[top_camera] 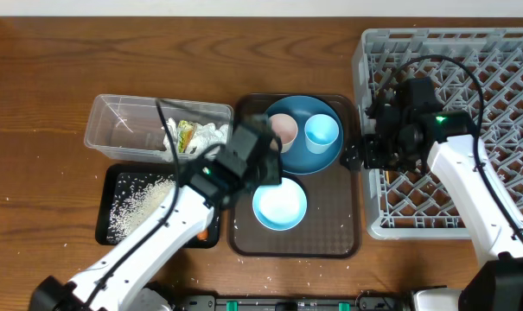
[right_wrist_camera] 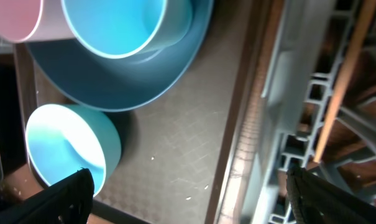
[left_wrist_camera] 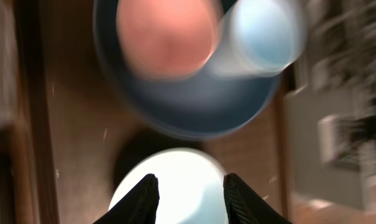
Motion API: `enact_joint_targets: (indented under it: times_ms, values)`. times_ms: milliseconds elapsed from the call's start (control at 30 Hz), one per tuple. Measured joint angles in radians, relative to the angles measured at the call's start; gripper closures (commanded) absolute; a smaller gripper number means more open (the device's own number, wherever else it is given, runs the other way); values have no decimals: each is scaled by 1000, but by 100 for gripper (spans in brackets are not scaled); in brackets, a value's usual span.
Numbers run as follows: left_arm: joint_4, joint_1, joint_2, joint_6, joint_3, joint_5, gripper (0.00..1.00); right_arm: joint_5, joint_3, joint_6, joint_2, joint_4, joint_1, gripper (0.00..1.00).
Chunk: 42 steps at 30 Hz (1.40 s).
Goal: Sort waste into correct bins and load items into the dishwasher rack
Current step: 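Reach the left gripper over the blue plate to the pink cup, then grasp the pink cup with the left gripper and lift it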
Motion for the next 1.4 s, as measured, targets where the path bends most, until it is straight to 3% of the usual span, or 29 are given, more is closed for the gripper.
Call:
enact_joint_targets:
  times_ms: [200, 600, 733, 1033, 1400]
  values:
    - [27, 76, 25, 28, 143, -25, 62, 0, 0, 0, 0, -3, -4, 3]
    - [155, 122, 312, 30, 149, -39, 64, 0, 0, 0, 0, -3, -4, 2]
    - [159, 122, 366, 27, 149, -39, 70, 0, 0, 0, 0, -4, -4, 3]
    - [163, 122, 379, 27, 149, -39, 81, 0, 0, 0, 0, -3, -4, 2]
    - [144, 122, 381, 27, 149, -39, 81, 0, 0, 0, 0, -8, -4, 2]
